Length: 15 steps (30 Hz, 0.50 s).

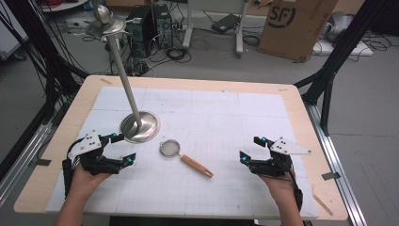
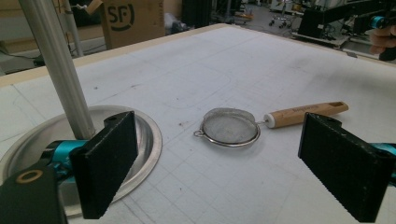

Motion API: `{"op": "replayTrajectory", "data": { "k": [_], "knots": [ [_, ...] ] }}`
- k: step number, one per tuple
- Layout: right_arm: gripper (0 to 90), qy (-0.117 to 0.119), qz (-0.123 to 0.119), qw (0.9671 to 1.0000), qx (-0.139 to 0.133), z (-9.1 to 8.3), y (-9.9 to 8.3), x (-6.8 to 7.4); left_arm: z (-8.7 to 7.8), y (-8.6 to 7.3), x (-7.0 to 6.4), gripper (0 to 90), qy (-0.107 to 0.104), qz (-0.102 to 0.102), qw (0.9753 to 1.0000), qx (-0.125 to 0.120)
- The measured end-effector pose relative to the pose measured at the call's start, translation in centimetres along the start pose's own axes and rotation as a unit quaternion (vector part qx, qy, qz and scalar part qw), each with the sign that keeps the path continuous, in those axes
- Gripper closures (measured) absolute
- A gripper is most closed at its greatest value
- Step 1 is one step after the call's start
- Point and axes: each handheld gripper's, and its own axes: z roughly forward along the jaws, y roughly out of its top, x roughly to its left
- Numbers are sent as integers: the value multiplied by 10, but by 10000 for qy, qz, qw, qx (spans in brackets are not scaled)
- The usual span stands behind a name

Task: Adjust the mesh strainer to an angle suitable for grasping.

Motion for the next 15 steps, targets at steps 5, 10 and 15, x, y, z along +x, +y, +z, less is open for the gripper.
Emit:
{"op": "replayTrajectory", "data": {
  "k": [5, 10, 15],
  "knots": [
    [182, 30, -61, 10000, 73, 4, -1, 2, 0, 0, 0, 125, -6, 21, 10000, 43],
    [183, 94, -8, 9999, 91, 5, 0, 5, 0, 0, 0, 125, -3, 23, 10000, 31],
    [223, 283, -108, 9994, 168, 12, 0, 12, 0, 0, 0, 125, 4, 15, 10000, 31]
  ]
}}
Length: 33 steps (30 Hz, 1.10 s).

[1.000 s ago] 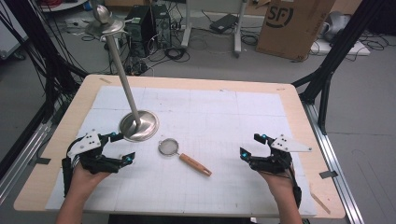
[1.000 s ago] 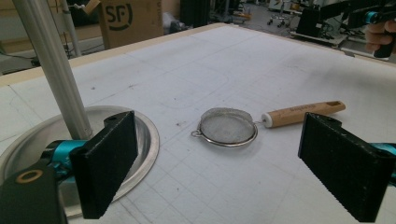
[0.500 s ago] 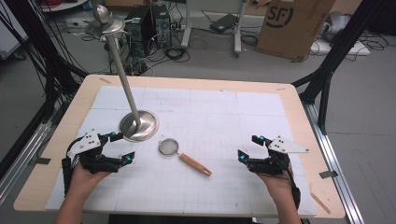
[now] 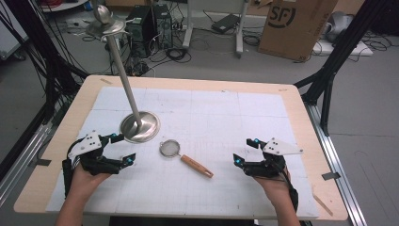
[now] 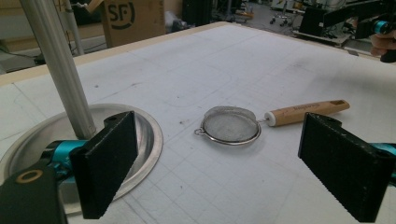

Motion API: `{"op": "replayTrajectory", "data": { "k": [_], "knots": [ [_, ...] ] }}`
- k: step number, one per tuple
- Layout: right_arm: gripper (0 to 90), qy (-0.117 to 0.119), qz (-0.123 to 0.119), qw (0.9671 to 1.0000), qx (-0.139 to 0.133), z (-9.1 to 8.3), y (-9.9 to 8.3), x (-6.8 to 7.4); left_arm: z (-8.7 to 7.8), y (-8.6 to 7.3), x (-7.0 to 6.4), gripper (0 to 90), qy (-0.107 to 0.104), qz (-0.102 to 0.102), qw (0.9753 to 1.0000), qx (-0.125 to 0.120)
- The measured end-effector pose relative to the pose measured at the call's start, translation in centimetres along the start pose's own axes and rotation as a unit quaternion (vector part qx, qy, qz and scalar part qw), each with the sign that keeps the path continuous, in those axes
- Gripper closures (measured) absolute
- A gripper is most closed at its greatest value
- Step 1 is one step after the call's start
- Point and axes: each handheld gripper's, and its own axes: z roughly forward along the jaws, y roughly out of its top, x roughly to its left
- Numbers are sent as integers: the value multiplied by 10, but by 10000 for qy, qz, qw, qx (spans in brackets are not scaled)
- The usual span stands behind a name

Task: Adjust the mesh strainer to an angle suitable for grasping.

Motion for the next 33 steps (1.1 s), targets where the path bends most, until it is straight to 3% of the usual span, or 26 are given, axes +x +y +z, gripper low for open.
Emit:
{"op": "replayTrajectory", "data": {
  "k": [8, 17, 19, 25, 29, 33],
  "knots": [
    [337, 352, -117, 9992, 167, 12, 2, 13, 0, 0, 0, 125, -22, 6, 10000, 8],
    [454, 951, -288, 9940, 465, 31, 2, 34, 1, 0, 0, 125, -24, 9, 10000, 26],
    [502, 1196, -406, 9901, 606, 38, 1, 41, 1, 0, 0, 125, -25, 12, 10000, 27],
    [672, 1644, -640, 9801, 914, 52, -1, 59, 1, 0, 0, 125, -26, 9, 10000, 31],
    [770, 1792, -647, 9737, 1246, 61, -2, 70, 1, -1, 0, 125, -40, 9, 10000, 55],
    [810, 1842, -717, 9692, 1468, 69, -6, 77, 2, -1, 0, 125, -33, 8, 10000, 54]
  ]
}}
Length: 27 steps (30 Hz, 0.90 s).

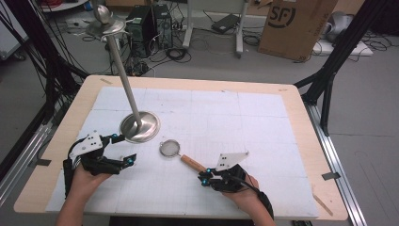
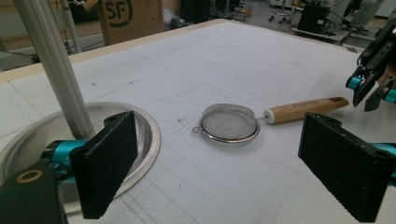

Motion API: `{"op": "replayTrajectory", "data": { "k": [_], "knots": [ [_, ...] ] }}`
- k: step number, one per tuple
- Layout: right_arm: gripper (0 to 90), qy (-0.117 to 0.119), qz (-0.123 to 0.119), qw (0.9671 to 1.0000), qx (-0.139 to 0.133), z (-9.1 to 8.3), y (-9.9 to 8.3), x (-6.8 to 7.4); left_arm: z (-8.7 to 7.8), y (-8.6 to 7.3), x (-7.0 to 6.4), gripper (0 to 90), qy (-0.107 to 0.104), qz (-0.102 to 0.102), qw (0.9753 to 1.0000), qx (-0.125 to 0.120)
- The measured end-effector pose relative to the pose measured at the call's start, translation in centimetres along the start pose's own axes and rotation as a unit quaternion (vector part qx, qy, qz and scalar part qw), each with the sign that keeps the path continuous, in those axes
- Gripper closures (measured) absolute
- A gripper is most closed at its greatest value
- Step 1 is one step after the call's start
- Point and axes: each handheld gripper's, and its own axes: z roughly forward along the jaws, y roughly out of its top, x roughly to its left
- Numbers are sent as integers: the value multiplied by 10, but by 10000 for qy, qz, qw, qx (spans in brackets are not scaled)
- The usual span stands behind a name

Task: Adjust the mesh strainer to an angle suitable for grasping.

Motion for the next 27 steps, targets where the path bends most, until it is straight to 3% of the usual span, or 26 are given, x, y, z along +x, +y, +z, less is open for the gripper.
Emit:
{"op": "replayTrajectory", "data": {
  "k": [3, 8, 19, 27],
  "knots": [
    [817, -44, 39, 9997, 222, 5, -2, 0, 0, 0, 0, 125, 7, -18, 10000, -14],
    [818, -392, 183, 9982, 404, 5, -8, -7, 0, 0, 0, 125, -5, -5, 10000, 8],
    [817, -862, 567, 9941, 347, -1, -11, -32, -1, 1, -1, 125, -11, -42, 10000, -53],
    [813, -1054, 721, 9914, 296, 3, -10, -45, 0, 1, -1, 125, -35, -31, 10000, -1]
  ]
}}
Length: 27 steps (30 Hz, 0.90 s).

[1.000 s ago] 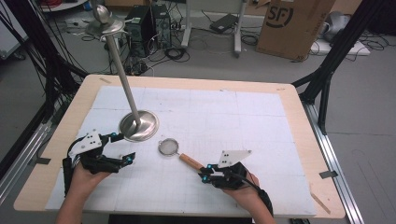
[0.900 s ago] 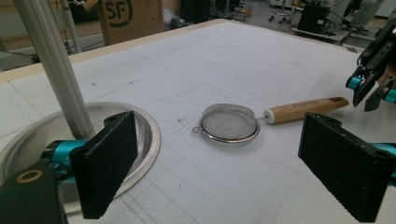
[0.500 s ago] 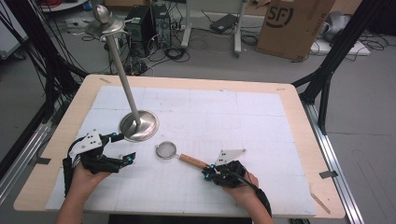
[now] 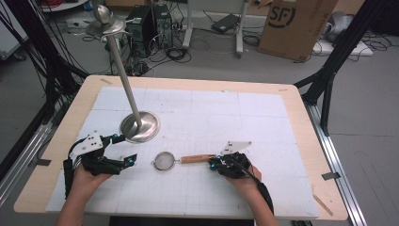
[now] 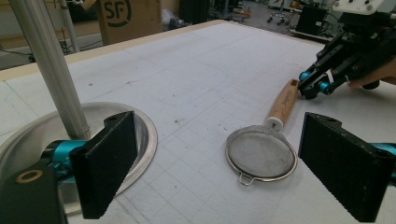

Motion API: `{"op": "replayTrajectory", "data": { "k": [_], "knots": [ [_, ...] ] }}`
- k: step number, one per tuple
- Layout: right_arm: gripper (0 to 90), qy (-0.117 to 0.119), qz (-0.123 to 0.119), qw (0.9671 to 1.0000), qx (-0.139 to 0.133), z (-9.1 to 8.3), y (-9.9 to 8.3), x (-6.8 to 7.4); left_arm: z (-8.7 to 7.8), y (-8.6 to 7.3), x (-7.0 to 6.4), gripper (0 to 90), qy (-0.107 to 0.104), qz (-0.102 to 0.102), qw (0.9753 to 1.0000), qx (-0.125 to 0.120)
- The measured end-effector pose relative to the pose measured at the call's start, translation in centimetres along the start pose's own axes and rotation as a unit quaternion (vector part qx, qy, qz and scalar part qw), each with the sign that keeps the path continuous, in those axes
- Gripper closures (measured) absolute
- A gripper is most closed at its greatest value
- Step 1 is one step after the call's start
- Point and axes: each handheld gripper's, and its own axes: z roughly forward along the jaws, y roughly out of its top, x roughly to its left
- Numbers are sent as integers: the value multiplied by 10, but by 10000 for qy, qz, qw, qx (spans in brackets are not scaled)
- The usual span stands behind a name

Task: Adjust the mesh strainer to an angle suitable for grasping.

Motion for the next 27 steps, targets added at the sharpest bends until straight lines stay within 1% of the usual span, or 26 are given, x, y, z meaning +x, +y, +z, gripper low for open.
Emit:
{"op": "replayTrajectory", "data": {
  "k": [4, 6, 9, 11, 13, 15, 16, 18, 21, 25, 26, 27],
  "knots": [
    [813, -56, 28, 10000, -35, 2, 6, -6, 0, 0, 0, 125, 4, -7, 10000, 3],
    [813, -85, 2, 9999, -70, 2, 9, -8, 0, 0, 0, 125, -6, -4, 10000, 5],
    [810, -89, -5, 10000, -34, 2, 10, -7, 0, 0, 0, 125, -6, -7, 10000, 7],
    [810, -131, 11, 9999, -63, -2, 10, -8, -1, 0, 0, 126, -5, -4, 10000, 9],
    [811, -192, 106, 9996, -157, -7, 10, -12, -1, 0, 0, 125, -5, -11, 10000, -16],
    [812, -220, 140, 9994, -206, -10, 9, -14, -1, 0, 0, 125, -5, -14, 10000, -20],
    [820, -325, 220, 9990, -217, -14, 9, -18, -1, 0, 1, 126, -9, -10, 10000, -15],
    [833, -430, 230, 9986, -207, -16, 9, -22, -1, 0, 1, 125, -11, -2, 10000, -2],
    [841, -472, 314, 9982, -197, -19, 8, -24, -1, 0, 1, 125, -7, 2, 10000, 0],
    [845, -534, 282, 9980, -196, -23, 6, -25, 0, 0, 1, 125, -19, -5, 10000, 18],
    [845, -548, 272, 9979, -196, -26, 4, -26, 0, 0, 1, 126, -21, -1, 10000, 23],
    [837, -536, 291, 9977, -287, -35, 1, -28, 0, 0, 1, 125, -19, 1, 10000, 26]
  ]
}}
